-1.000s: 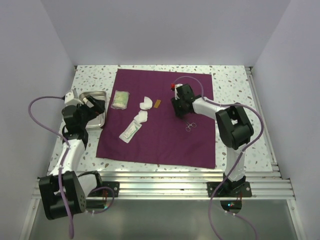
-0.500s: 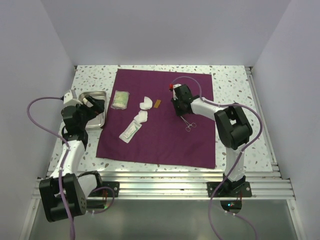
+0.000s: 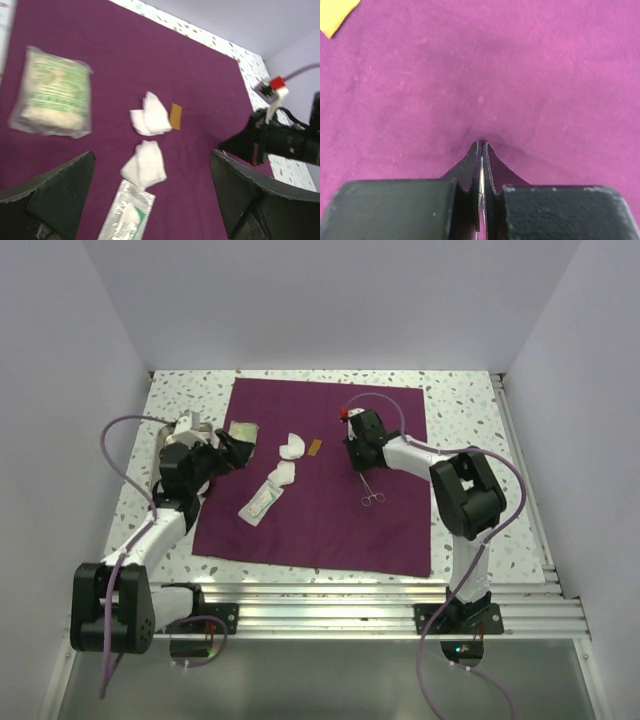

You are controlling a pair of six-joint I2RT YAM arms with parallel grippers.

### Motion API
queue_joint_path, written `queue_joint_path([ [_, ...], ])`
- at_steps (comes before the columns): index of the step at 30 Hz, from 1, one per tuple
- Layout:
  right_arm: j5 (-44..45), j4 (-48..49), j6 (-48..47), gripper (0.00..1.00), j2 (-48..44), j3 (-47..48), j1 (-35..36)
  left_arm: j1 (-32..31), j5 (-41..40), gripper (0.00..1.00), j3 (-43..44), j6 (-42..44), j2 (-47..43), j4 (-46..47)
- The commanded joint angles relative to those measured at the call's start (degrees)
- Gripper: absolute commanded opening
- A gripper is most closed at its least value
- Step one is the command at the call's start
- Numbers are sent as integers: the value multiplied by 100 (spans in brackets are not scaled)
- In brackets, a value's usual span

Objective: Prepare the surgical pack

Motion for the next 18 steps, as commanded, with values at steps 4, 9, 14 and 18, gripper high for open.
queue_joint_path([
  [4, -82, 476, 360, 0, -651, -423, -17, -1100, -315, 100, 362, -148, 771, 1086],
  [9, -91, 757, 588, 0, -889, -652, -52, -2373, -1344, 100, 853, -104, 1641, 1008],
  [14, -363, 968, 931, 0, -1126, -846, -236, -3200, -1363, 100, 1478, -315, 2773, 1342],
  [18, -695, 1038, 1150, 0, -1197, -925, -429, -3606, -1389, 100, 1715, -482, 3355, 1833],
])
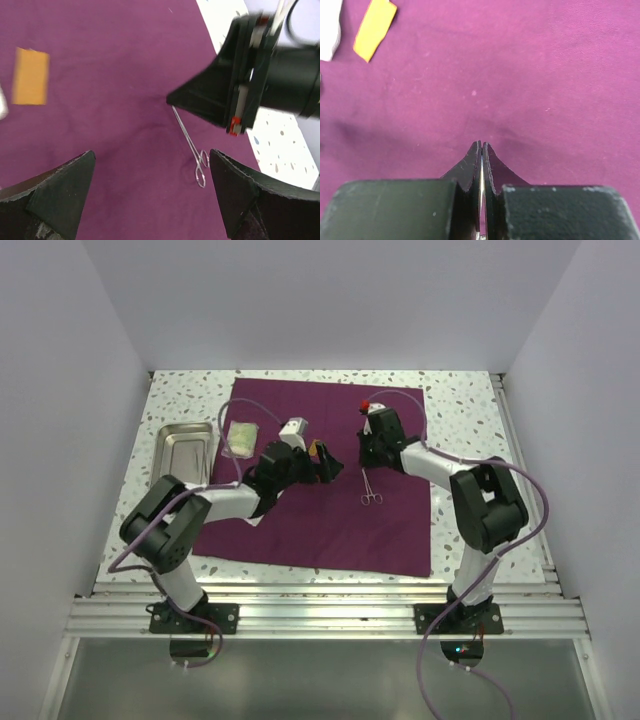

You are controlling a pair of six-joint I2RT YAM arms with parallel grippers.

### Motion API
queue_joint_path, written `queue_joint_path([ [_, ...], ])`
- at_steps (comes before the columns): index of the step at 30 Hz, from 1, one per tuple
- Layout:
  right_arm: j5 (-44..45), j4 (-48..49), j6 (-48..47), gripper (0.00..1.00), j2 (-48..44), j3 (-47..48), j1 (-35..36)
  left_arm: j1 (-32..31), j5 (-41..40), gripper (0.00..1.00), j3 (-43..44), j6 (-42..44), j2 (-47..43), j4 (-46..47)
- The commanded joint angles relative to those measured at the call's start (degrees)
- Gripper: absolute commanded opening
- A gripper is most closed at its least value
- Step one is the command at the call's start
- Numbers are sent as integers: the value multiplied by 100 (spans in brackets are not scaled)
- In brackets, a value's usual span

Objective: Prepare the surgical pack

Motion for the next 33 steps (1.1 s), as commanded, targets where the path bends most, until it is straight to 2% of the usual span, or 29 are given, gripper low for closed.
queue_joint_path([
  [1, -443, 346, 360, 0, -332, -70, -239, -289, -309, 99, 310, -227, 379, 783],
  [6, -813, 600, 614, 0, -384, -246, -451, -851, -1100, 98, 283, -772, 862, 1328],
  [9, -989, 750, 694, 0, -428, -369, -547, -1132, -1119, 98, 765, -754, 1380, 1084],
  [13, -1050, 820, 685, 0, -481, -431, -557, -1265, -1057, 93, 1066, -763, 1645, 1135],
  [19, -1068, 856, 712, 0, -586, -501, -574, -1335, -1119, 89, 1532, -833, 1988, 625],
  [22, -1173, 986, 721, 0, -639, -553, -574, -1335, -1066, 80, 1646, -912, 2119, 572],
  [26, -1165, 988, 738, 0, -718, -571, -583, -1335, -961, 63, 1778, -991, 2287, 502],
  [31, -1165, 970, 747, 0, -744, -571, -609, -1335, -969, 55, 1840, -1105, 2436, 458],
  [33, -1165, 987, 764, 0, -753, -589, -627, -1335, -917, 48, 1840, -1141, 2480, 511],
])
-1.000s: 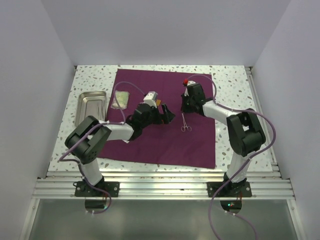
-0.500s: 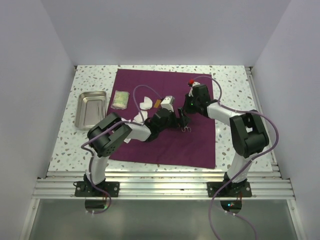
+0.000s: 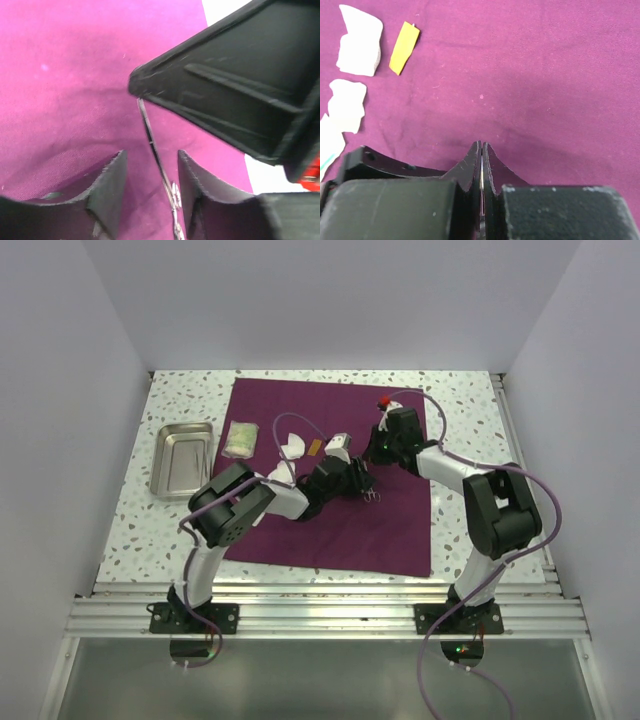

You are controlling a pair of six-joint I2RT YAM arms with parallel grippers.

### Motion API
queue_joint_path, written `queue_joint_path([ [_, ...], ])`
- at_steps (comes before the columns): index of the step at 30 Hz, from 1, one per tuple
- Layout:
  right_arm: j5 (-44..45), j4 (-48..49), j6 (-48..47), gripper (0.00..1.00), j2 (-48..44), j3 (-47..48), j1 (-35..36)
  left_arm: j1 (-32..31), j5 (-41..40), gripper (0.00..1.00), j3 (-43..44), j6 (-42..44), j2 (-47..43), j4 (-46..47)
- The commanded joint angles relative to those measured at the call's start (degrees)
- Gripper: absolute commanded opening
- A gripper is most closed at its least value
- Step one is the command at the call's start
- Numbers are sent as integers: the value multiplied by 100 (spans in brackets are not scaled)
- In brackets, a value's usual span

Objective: Prepare the surgical pack

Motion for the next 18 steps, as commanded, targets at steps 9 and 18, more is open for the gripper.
queue_joint_path([
  [9, -265, 398, 91, 9, -424, -104, -74, -4, 78, 0, 216, -88, 158, 153],
  [18, -476, 960, 407, 69, -1030, -604, -302, 13, 245, 0, 23, -26, -325, 232],
])
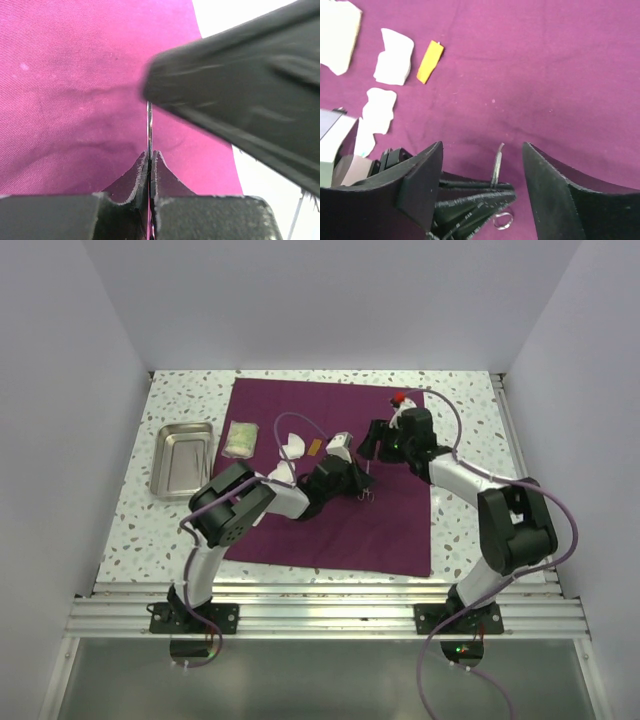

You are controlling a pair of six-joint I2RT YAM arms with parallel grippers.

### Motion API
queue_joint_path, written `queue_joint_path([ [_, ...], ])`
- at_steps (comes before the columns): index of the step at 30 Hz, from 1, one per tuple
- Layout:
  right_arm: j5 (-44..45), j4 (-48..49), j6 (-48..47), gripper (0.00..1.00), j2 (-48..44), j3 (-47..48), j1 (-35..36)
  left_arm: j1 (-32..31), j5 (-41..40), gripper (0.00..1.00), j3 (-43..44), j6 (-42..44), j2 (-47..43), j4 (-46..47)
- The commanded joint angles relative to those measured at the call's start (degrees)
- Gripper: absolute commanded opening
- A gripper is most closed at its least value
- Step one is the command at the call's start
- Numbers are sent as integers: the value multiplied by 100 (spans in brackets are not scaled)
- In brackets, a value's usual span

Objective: Prepare the surgical pack

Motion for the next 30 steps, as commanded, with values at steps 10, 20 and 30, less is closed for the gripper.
queue_joint_path([
  [10, 362, 1174, 477, 74, -1453, -1064, -354, 849, 650, 0, -242, 793, -1983, -1493],
  [20, 160, 1411, 670, 74, -1321, -1135, -363, 2904, -156, 0, 15, 2947, -3766, -5160],
  [30, -16, 1692, 811, 73, -1163, -1232, -354, 4014, -2432, 0, 24, 3555, -3804, -6208],
])
